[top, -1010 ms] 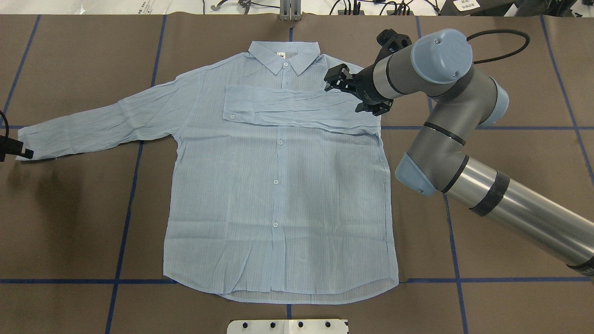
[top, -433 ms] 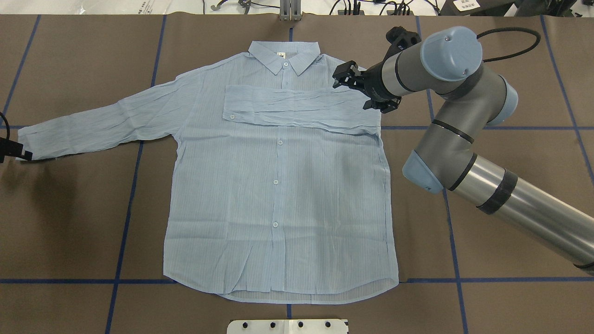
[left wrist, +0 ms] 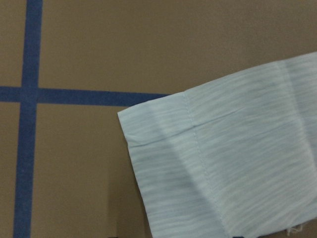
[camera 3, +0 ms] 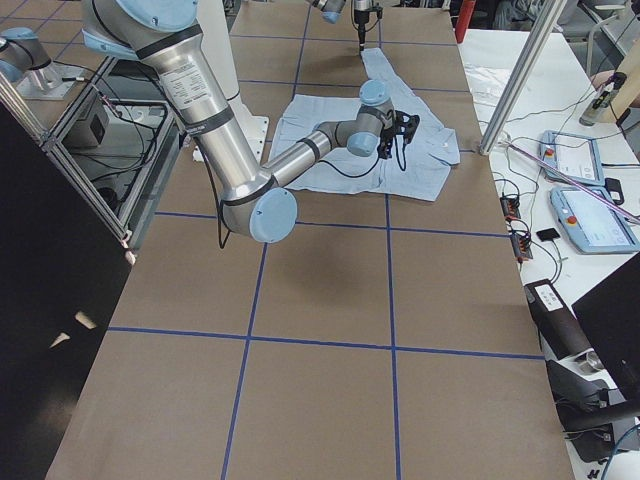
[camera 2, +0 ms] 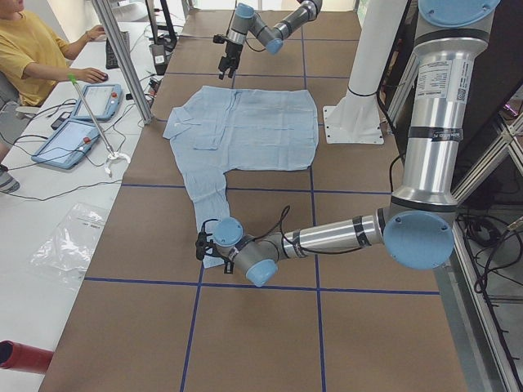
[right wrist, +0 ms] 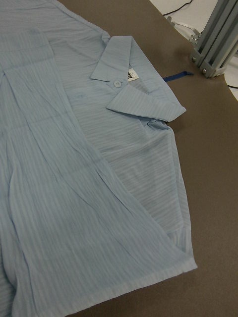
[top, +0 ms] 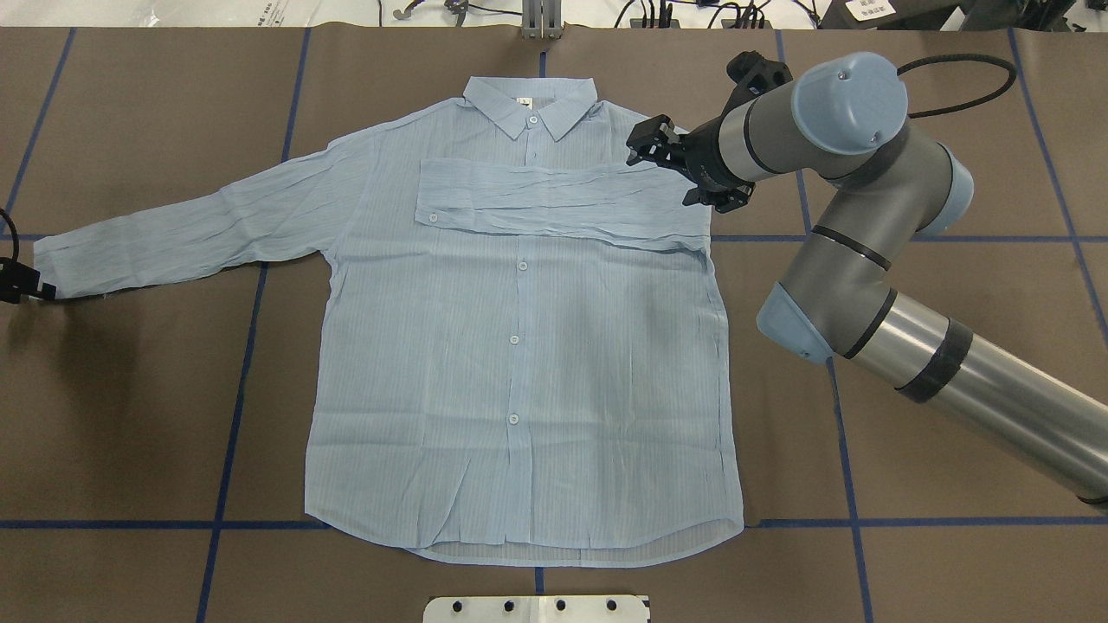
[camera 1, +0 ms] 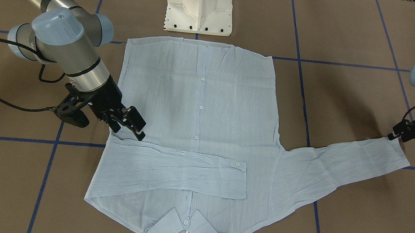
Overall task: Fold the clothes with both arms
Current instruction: 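Grasp the other sleeve cuff with the left gripper while the right gripper withdraws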
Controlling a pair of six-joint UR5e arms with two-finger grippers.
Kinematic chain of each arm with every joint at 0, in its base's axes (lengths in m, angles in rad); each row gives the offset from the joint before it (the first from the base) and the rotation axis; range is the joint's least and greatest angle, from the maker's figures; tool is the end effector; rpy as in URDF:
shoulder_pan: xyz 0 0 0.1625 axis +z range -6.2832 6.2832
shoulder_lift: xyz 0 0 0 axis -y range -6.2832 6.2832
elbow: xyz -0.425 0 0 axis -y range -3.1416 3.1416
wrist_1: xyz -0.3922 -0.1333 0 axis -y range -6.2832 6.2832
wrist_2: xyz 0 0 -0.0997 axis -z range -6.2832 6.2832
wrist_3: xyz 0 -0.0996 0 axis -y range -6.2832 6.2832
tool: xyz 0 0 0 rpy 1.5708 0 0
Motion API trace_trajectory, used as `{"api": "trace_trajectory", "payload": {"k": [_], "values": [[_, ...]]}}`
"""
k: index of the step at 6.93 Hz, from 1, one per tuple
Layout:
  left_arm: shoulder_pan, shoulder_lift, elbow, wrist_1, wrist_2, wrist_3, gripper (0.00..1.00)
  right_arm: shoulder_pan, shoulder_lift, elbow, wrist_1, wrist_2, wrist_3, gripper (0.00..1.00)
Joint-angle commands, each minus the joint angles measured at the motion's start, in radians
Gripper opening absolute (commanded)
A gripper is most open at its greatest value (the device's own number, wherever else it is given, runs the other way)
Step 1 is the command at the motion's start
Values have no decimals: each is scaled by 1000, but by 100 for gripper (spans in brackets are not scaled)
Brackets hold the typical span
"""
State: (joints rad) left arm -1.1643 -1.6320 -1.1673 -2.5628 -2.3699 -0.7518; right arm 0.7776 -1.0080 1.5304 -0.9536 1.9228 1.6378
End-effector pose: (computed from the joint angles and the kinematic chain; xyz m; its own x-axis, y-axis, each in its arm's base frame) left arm 0.1475 -0.4992 0.7133 0.5577 -0.0072 -0.8300 0.0904 0.9945 0.0521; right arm -0.4246 -0.5569 0.2748 0.2680 0.3521 0.8968 -0.4543 0.8670 -0.2046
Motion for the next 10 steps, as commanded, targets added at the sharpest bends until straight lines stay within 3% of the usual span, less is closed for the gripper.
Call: {"api": "trace_trajectory", "payload": {"k": [1,2,3,5,7,9,10], "values": [[0,0,0,-1,0,-3,48,0,-4,2,-1,-1,2,99],[0,0,-3,-1,0,-4,19,0,-4,2,-1,1,2,99],[0,0,-5,-1,0,-6,0,0,-3,4,-1,1,2,99],[-1,3,-9,1,-12,-3,0,2,3,2,-10,7,11,99],[-2,-3,-78,34,-47,-4,0,8,5,0,-11,9,13,99],[-1,-134,-132,86,-57,-99,0,51,-9,-6,-11,53,1,99],[0,-266,-123,134,-52,-180,0,66,-29,-4,-13,73,-3,99]]}}
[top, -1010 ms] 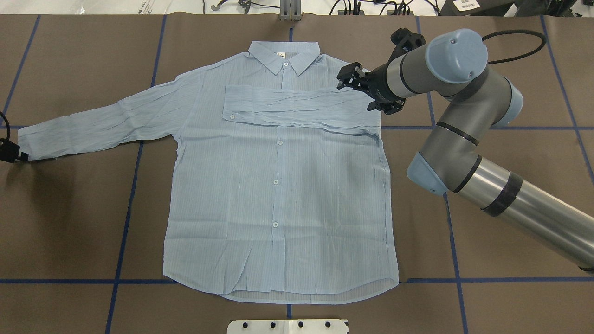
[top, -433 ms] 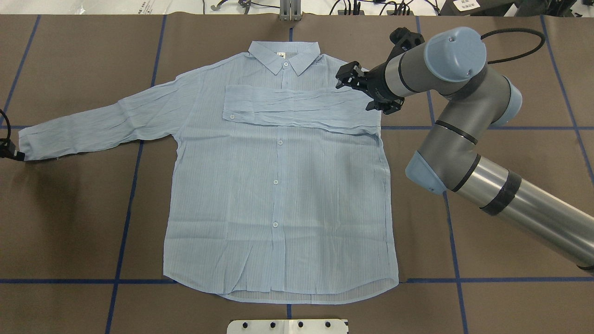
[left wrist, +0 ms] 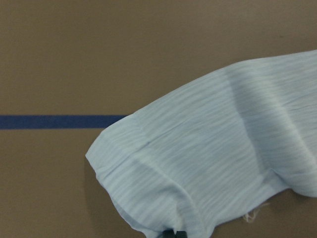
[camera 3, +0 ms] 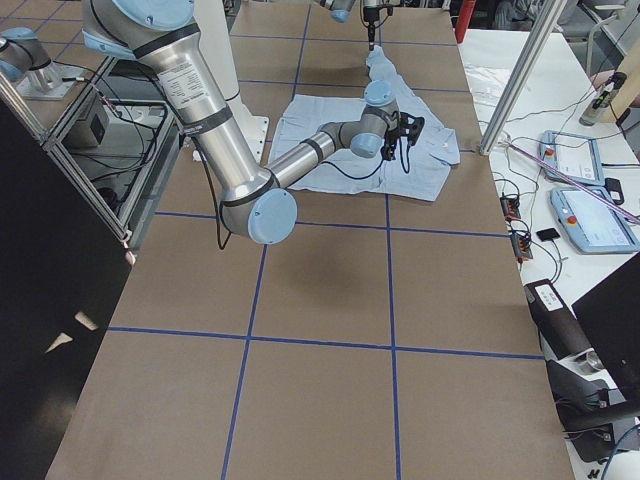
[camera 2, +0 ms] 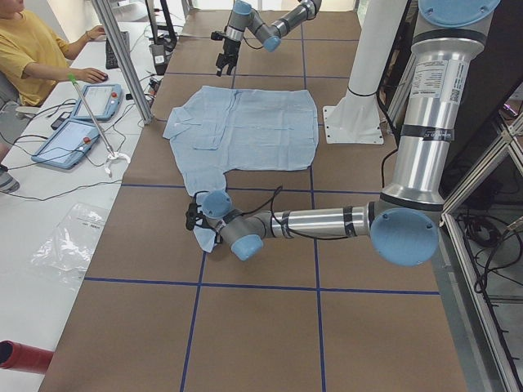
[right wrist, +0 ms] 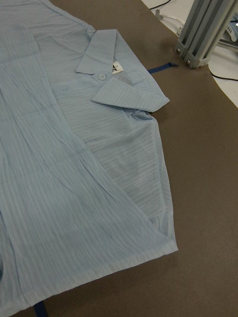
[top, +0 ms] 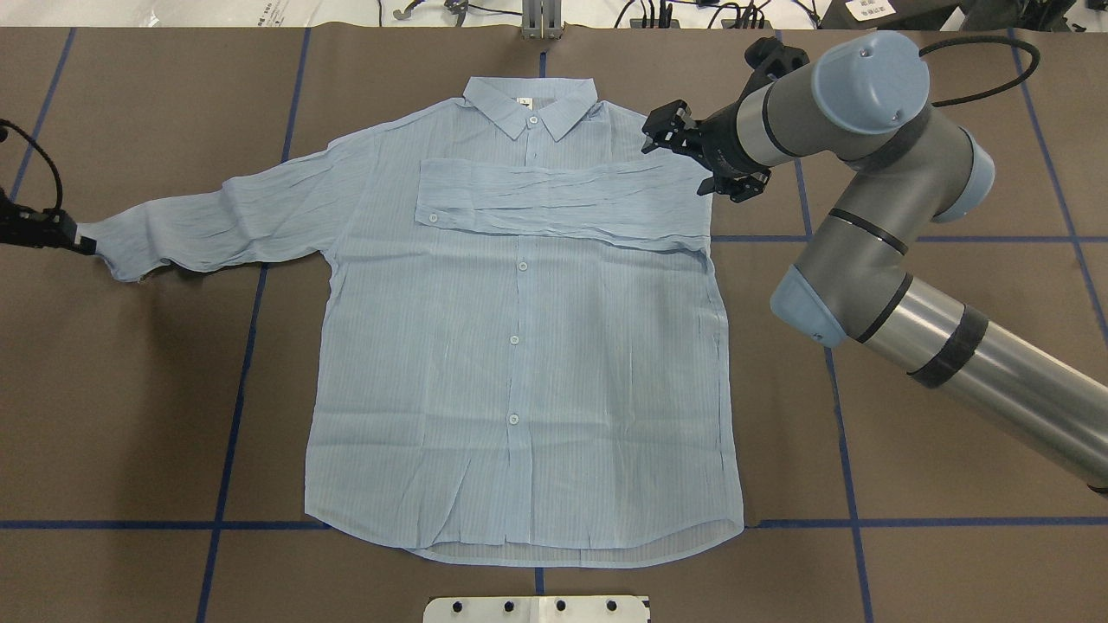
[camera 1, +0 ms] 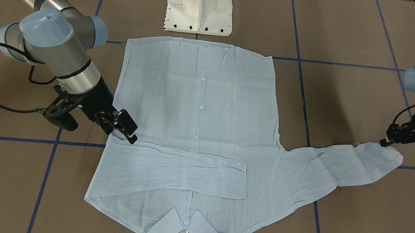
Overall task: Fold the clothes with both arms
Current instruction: 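Grasp the other sleeve cuff with the left gripper while the right gripper withdraws, then fold the sleeve with the left gripper across the chest toward the collar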
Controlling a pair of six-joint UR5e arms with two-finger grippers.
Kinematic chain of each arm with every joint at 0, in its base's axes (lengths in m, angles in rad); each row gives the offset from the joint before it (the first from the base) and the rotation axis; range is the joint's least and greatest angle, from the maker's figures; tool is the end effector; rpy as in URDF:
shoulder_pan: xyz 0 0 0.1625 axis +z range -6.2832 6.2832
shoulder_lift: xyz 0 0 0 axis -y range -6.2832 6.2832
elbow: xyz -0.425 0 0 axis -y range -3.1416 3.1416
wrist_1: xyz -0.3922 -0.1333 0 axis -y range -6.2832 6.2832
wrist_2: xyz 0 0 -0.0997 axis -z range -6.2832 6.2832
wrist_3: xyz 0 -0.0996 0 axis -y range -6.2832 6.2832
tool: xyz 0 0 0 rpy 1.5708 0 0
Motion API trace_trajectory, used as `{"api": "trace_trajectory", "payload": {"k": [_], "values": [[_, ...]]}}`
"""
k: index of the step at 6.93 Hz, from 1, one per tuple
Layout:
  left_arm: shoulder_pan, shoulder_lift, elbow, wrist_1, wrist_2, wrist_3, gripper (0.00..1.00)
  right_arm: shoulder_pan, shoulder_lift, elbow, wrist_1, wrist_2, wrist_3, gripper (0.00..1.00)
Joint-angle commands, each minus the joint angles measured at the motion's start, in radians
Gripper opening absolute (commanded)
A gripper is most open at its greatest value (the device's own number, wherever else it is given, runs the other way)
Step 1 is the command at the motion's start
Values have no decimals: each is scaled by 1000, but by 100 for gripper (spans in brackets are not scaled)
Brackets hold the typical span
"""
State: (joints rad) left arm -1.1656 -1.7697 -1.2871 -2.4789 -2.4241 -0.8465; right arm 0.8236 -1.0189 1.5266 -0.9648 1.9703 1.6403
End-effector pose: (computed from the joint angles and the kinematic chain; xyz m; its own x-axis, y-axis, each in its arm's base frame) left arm 0.1793 -0.5657 0.5837 0.4568 0.0403 -0.8887 0.1119 0.9884 0.1023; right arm -0.4008 -0.5718 0.2848 0.2687 0.3843 0.8832 -0.4584 0.8575 -0.2336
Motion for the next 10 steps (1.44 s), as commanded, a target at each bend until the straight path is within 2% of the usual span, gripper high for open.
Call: {"api": "trace_trajectory", "payload": {"k": [1,2,4,6,7,10], "values": [[30,-236,-9,81,5,-203,0,44,-36,0,1,60,-7,99],[102,-331,-9,81,63,-361,0,72,-74,4,11,85,-23,99],[315,-536,32,83,306,-604,0,104,-136,6,14,101,-110,99],[434,-768,211,81,446,-683,0,123,-185,6,12,90,-189,99],[460,-786,221,77,480,-683,0,129,-188,3,12,87,-194,99],[506,-824,218,77,491,-681,0,129,-187,4,11,79,-194,99]]}}
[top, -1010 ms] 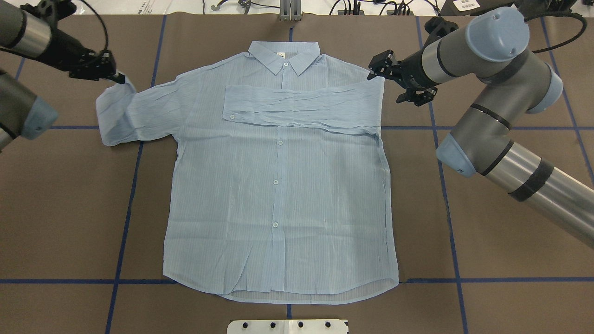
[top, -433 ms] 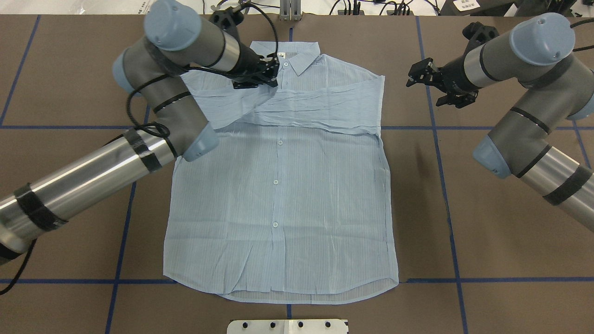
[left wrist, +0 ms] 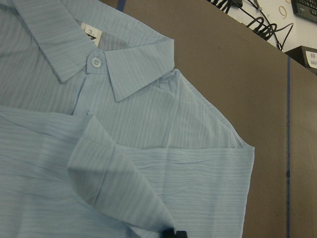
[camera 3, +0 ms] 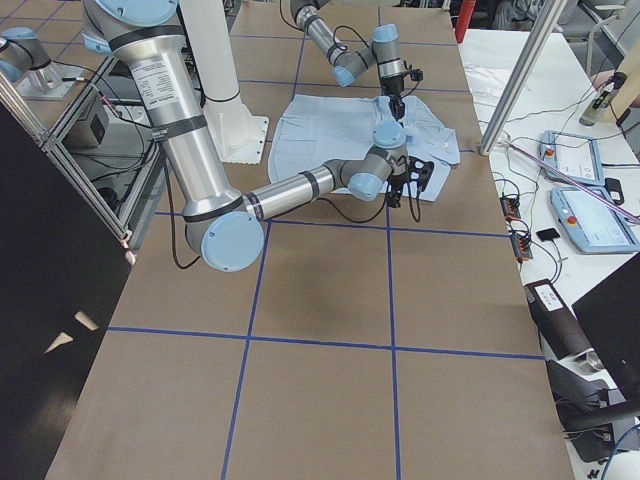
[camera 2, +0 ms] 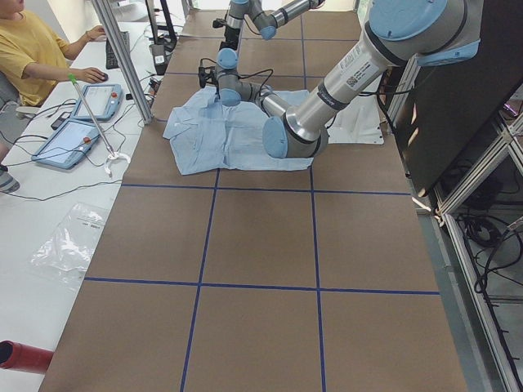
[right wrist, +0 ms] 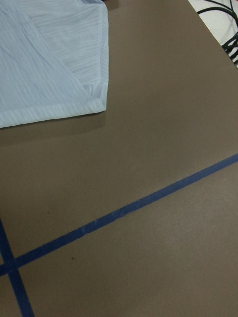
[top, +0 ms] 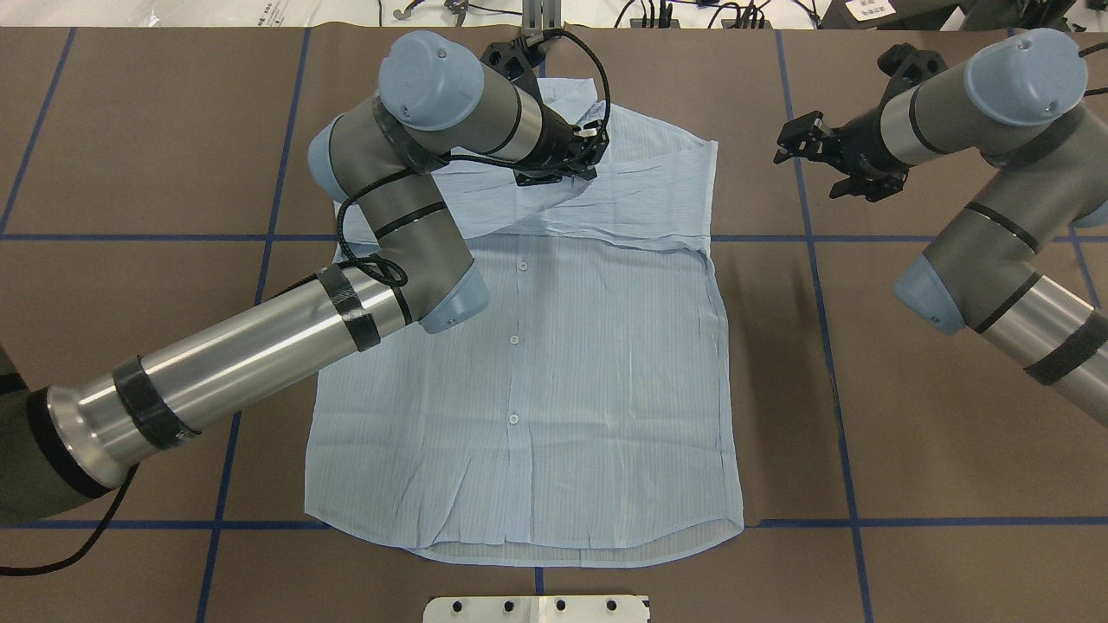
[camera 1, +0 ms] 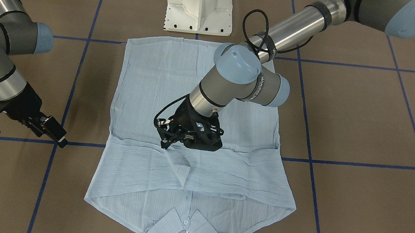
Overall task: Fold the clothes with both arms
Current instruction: 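Fold the sleeve with the left gripper across the chest toward the collar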
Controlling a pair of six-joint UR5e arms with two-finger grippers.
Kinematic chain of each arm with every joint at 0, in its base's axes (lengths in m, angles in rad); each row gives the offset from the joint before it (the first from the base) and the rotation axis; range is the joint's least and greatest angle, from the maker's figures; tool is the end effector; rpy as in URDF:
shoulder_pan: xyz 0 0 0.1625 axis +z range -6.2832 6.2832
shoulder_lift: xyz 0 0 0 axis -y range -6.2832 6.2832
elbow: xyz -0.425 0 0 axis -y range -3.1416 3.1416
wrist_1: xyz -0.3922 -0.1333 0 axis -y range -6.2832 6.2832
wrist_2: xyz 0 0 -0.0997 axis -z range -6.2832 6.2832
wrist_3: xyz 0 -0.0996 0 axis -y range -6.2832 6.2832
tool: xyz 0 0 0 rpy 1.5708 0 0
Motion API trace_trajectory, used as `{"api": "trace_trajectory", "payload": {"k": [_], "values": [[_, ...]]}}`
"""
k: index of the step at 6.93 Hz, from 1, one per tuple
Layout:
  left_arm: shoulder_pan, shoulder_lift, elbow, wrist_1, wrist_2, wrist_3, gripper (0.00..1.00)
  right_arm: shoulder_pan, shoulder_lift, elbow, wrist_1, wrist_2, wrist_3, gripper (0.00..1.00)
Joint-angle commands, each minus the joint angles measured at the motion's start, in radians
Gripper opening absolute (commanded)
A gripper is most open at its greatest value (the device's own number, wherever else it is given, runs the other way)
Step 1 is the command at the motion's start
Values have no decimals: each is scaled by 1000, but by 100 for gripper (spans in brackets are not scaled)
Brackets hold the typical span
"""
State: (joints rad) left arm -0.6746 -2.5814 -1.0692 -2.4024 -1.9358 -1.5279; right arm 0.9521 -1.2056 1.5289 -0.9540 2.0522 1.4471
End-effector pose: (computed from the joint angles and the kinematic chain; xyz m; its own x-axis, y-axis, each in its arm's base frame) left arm 0.5761 -0.5859 0.1214 0.1914 -0.1018 -0.9762 0.3041 0.9518 -0.0396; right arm -0.3081 -0.5831 0.4064 0.4017 0.3757 0.8351 -0.4591 0.8717 -0.1713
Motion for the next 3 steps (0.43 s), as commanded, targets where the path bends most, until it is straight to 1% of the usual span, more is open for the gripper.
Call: {"api": "trace_trajectory", "payload": {"k": [1,3], "values": [[32,-26,2,0,6,0,0,0,0,4,0,-3,-1,99],[73,-26,3,-3,92,2,0,8,-2,2,-2,-4,-1,99]]}}
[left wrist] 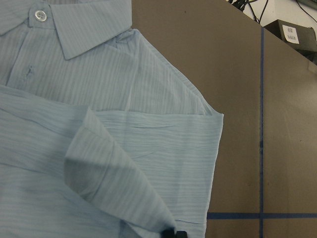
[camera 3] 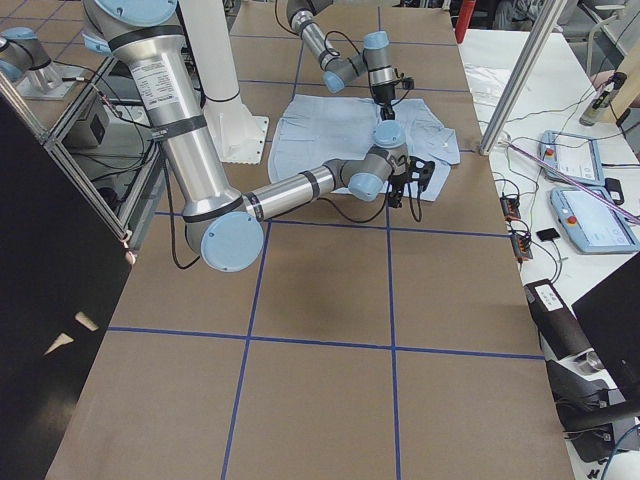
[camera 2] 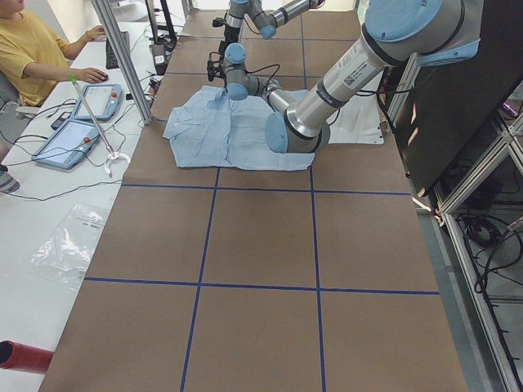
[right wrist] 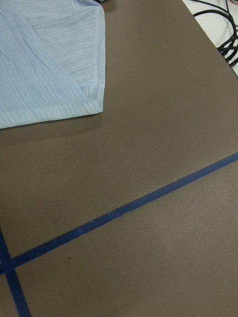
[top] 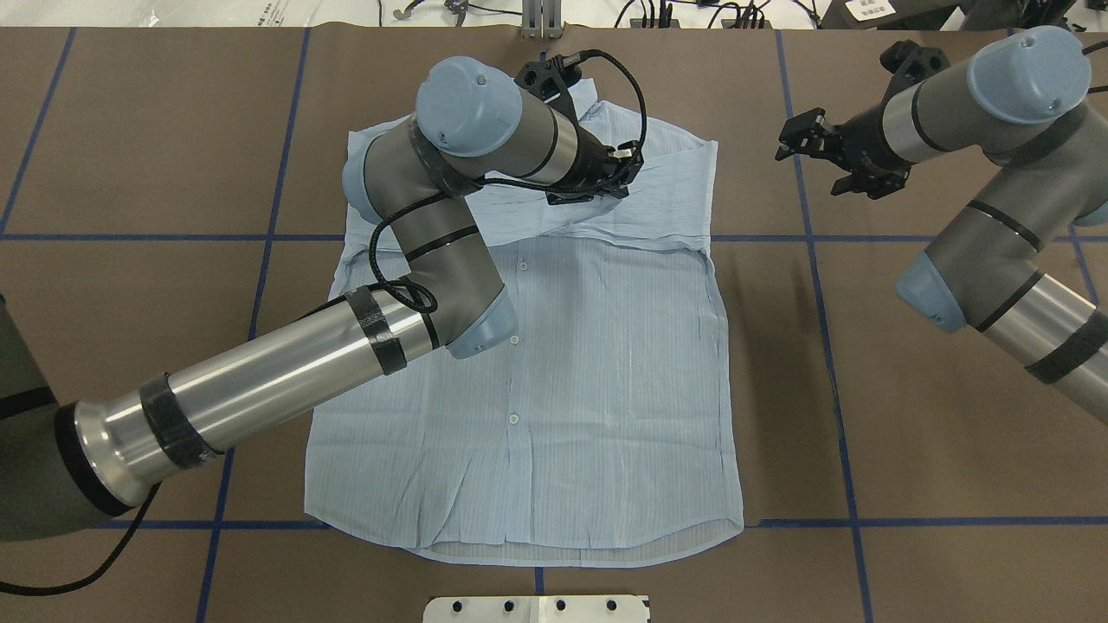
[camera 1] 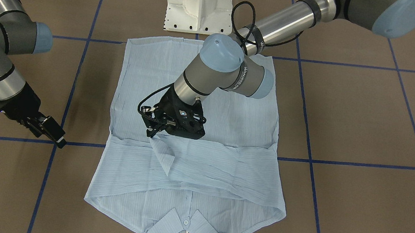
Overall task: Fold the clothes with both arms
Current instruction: 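Fold the sleeve with the left gripper across the chest toward the collar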
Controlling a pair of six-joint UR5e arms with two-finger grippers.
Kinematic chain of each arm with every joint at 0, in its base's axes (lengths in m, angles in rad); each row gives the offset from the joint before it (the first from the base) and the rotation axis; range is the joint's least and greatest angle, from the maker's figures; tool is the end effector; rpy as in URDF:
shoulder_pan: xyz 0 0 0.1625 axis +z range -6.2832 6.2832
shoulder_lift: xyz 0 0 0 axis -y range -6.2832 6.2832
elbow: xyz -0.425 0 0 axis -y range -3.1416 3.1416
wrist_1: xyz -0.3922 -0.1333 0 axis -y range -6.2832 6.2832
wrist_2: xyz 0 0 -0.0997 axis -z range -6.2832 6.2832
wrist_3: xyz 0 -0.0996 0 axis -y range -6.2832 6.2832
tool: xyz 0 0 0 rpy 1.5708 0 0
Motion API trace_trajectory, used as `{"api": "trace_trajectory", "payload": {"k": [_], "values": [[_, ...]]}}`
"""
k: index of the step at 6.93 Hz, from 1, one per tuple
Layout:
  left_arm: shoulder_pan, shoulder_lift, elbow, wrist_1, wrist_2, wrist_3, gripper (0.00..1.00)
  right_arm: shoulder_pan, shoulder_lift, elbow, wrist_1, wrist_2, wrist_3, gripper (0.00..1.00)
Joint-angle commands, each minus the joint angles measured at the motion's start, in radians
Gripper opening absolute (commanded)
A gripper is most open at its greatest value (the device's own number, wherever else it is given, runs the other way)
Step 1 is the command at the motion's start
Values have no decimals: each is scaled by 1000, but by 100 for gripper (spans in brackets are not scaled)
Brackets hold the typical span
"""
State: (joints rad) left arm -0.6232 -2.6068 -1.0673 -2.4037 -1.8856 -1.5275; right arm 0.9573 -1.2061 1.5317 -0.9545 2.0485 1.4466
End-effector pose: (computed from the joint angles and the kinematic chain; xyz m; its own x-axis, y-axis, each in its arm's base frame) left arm 0.6033 -0.5598 0.1017 0.1788 -0.0778 -0.9808 0.3014 0.9533 -0.0207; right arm -0.3046 -0.5846 0.4055 0.3995 0.3763 0.8359 -0.4662 0.8686 -0.1682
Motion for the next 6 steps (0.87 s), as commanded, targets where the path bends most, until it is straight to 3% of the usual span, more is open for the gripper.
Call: {"api": "trace_trajectory", "payload": {"k": [1,2,3,4,6], "values": [[23,-1,1,-5,42,1,0,1,-1,-1,-1,-8,0,99],[26,-1,3,-6,42,0,0,0,0,-4,-1,-11,0,99],[27,-1,3,-5,43,0,85,0,-1,-2,-1,-16,0,99],[28,-4,-2,0,43,-5,99,-2,0,-2,-1,-17,2,99],[28,7,-46,12,42,-5,99,-2,2,8,0,-16,15,100]]}}
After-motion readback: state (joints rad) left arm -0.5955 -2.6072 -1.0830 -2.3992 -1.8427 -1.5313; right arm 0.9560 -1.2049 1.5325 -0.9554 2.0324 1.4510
